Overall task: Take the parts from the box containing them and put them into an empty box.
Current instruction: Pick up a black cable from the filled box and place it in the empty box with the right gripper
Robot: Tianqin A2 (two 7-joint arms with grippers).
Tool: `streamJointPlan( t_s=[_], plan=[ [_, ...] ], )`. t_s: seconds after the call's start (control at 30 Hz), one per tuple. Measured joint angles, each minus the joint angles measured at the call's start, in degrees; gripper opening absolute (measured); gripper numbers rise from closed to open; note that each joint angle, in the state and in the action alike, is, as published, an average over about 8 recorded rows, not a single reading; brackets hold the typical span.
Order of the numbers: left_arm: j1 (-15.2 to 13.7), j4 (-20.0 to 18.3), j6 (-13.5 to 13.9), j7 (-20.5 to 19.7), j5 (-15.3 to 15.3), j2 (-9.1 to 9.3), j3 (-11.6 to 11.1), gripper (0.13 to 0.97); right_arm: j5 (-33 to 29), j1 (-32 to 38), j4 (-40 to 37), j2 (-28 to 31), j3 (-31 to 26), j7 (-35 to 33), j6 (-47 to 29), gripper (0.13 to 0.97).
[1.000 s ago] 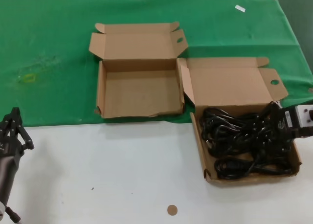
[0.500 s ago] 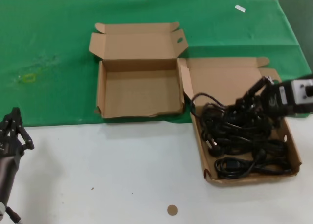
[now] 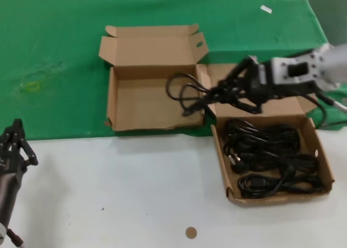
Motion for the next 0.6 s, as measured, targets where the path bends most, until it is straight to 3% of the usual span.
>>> streamJointPlan(
  t_s=[0.6],
  plan=[
    [0.00,0.00,0.00,0.00,0.00,0.00,0.00,0.144,-2.64,12.10,-24.61,-19.43,-4.77,-3.84,5.50,0.203]
  ],
)
